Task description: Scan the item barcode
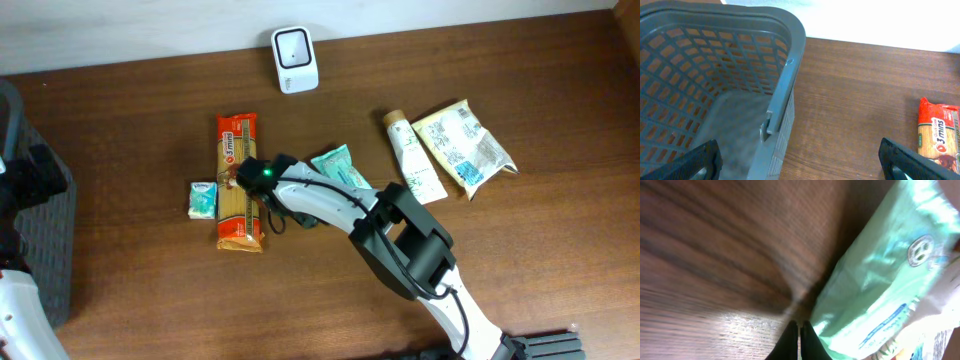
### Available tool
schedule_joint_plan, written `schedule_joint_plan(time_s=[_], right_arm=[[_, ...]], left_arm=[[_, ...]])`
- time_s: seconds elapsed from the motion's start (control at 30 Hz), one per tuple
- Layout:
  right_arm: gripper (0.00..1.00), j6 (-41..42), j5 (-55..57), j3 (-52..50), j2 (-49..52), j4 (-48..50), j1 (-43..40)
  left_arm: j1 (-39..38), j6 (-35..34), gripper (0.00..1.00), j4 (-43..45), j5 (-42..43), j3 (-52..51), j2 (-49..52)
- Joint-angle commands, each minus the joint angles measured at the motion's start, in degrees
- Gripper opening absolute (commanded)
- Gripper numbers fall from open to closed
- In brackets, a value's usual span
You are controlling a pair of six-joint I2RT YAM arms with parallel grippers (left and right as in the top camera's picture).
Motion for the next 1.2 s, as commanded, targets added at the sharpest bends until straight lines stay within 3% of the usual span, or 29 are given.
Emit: schedule_joint_plan(time_s=[0.0,0.03,0.1,0.13,0.17,0.23,0.3,0.4,0.53,0.67,0.8,0.83,0.93,1.0,1.17], right_arm=[[0.07,1.99,-0.94,8.37,-1.86,-3.63,-0.35],[0.17,3.85,-1.75,12.9,-1.86,-6.6,-1.57],[0.21,3.54,-6.56,18.12,-1.86,-9.07,-4.39],[0.24,1.9,-12.85,21.79,-1.86,-10.6,-8.0],[0.37,-0.44,-19.23,23.5,-1.86,-11.21,-11.43],[0.51,-5.14,-33.59,24.17,-1.86,-12.94,-18.86],[0.59,-12.55,-49.96,22.47,-1.36,-16.02,-27.3],[0.6,-21.42,-64.11,14.97,-0.87,-17.64,-36.13],[0.6,-25.4,-67.87,3.52,-0.87,-11.69,-38.56],[0.6,-25.29,-68.78,-1.01,-0.85,-4.83,-38.6],[0.58,-24.48,-68.67,-6.1,-0.85,2.67,-38.25],[0.51,-23.15,-68.7,-7.93,-0.85,5.51,-38.1],[0.15,-23.15,-68.72,-9.33,-0.85,7.26,-37.9],[0.07,-23.17,-68.91,-8.85,-0.87,6.99,-38.01],[0.04,-23.15,-68.72,0.0,-2.45,-1.57,-37.83]], left_arm=[[0.24,0.68,0.99,0.24,0.17,0.74,-0.42],[0.24,0.7,0.99,0.24,0.17,0.74,-0.42],[0.24,0.68,0.99,0.24,0.17,0.74,-0.42],[0.24,0.68,0.99,0.24,0.17,0.74,-0.42],[0.24,0.68,0.99,0.24,0.17,0.74,-0.42],[0.24,0.68,0.99,0.24,0.17,0.74,-0.42],[0.24,0.68,0.99,0.24,0.17,0.74,-0.42],[0.24,0.68,0.99,0.24,0.17,0.74,-0.42],[0.24,0.7,0.99,0.24,0.17,0.74,-0.42],[0.24,0.7,0.99,0.24,0.17,0.74,-0.42],[0.24,0.68,0.99,0.24,0.17,0.74,-0.42],[0.24,0.7,0.99,0.24,0.17,0.74,-0.42],[0.24,0.68,0.99,0.24,0.17,0.74,-0.42],[0.24,0.68,0.99,0.24,0.17,0.74,-0.42],[0.24,0.68,0.99,0.24,0.17,0.74,-0.42]])
